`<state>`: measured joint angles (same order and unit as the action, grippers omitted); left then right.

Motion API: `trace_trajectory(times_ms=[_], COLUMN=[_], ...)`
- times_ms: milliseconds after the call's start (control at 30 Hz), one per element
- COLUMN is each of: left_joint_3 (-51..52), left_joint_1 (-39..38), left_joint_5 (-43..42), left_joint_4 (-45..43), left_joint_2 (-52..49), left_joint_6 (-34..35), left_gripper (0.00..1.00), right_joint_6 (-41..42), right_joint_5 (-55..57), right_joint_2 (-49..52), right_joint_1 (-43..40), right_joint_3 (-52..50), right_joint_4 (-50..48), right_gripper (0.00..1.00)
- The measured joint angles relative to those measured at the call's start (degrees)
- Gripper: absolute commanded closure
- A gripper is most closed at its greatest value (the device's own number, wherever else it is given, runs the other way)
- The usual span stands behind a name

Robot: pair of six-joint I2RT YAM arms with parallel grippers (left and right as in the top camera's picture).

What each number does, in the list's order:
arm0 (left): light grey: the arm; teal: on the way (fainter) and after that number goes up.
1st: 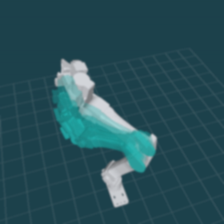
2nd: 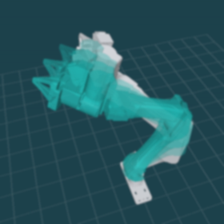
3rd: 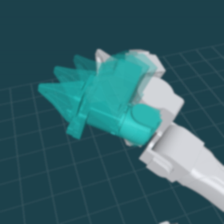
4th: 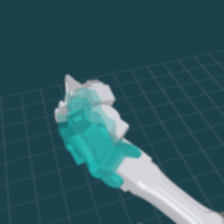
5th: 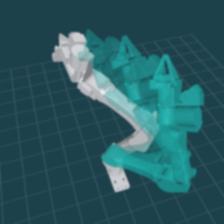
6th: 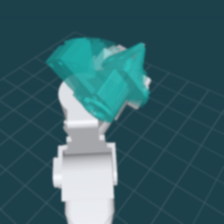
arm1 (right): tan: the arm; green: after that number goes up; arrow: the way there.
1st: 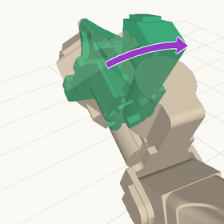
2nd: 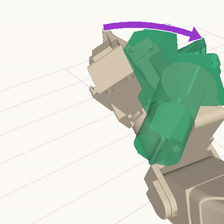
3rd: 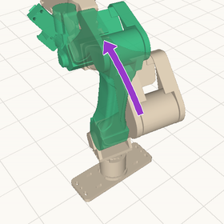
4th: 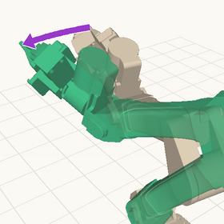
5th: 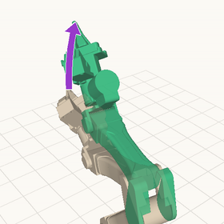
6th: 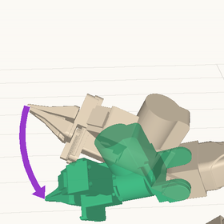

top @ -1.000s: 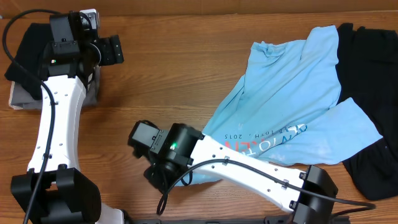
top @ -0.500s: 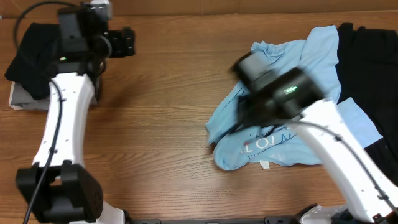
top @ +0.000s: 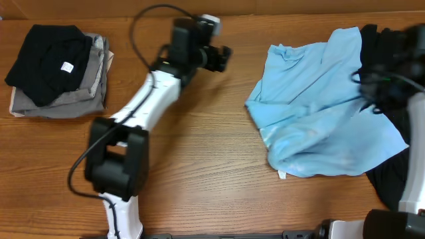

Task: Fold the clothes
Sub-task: 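Reach the left gripper to the T-shirt's left edge and grasp it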

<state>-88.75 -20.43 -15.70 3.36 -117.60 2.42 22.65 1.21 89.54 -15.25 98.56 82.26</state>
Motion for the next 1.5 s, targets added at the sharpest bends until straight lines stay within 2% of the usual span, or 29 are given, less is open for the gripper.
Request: trace_trajectory(times_ms=[100, 200, 400, 600, 833, 1200, 1333, 1433, 1467, 1500], left_joint_3=[-2.1, -7.3, -23.7, -37.1, -40.2, -40.3, -40.3, -40.6, -40.7, -40.7], left_joint_1=[-2.8, -3.6, -3.6, -5.9, -11.7, -15.4, -15.1, -15.2, -15.2, -15.3], left_joint_5=[-0.6, -2.5, -7.1, -9.3, -8.1, 5.2, 6.1, 6.1, 5.9, 5.9], left_joint_4=[-3.0, -1.2, 15.1, 27.4, 29.9, 32.0, 32.4, 33.0, 33.6, 34.0], left_joint_2=[-3.8, -9.2, -20.9, -28.4, -29.1, -31.3, -31.6, -32.1, -32.2, -32.2], left_joint_6=[0.7, 1.4, 1.2, -3.2, -6.4, -4.8, -2.5, -0.7, 0.3, 1.0], left_gripper=[0.06, 0.07, 0.06, 0.00, 0.02, 0.16, 0.30, 0.61, 0.78, 0.89], right_joint_6=[-3.2, -5.3, -7.0, -8.1, -9.2, -10.6, -10.7, -10.7, -10.7, -10.6], right_joint_5=[-2.8, -4.1, -5.4, -5.6, -5.7, -5.7, -5.7, -5.7, -5.7, -5.8], right_joint_2=[0.0, 0.0, 0.0, 0.0, 0.0, 0.1, 0.1, 0.1, 0.1, 0.1], right_joint_1=[-4.7, -6.0, -6.0, -6.0, -6.0, -6.0, -6.0, -6.0, -6.0, -6.0], right_joint_3=[0.0, 0.0, 0.0, 0.0, 0.0, 0.0, 0.0, 0.0, 0.0, 0.0], right_joint_4=[-0.5, -0.7, -2.1, -2.1, -1.9, -1.2, -1.2, -0.7, -0.6, -0.5], right_gripper=[0.96, 0.94, 0.94, 0.94, 0.94, 0.93, 0.93, 0.92, 0.93, 0.93])
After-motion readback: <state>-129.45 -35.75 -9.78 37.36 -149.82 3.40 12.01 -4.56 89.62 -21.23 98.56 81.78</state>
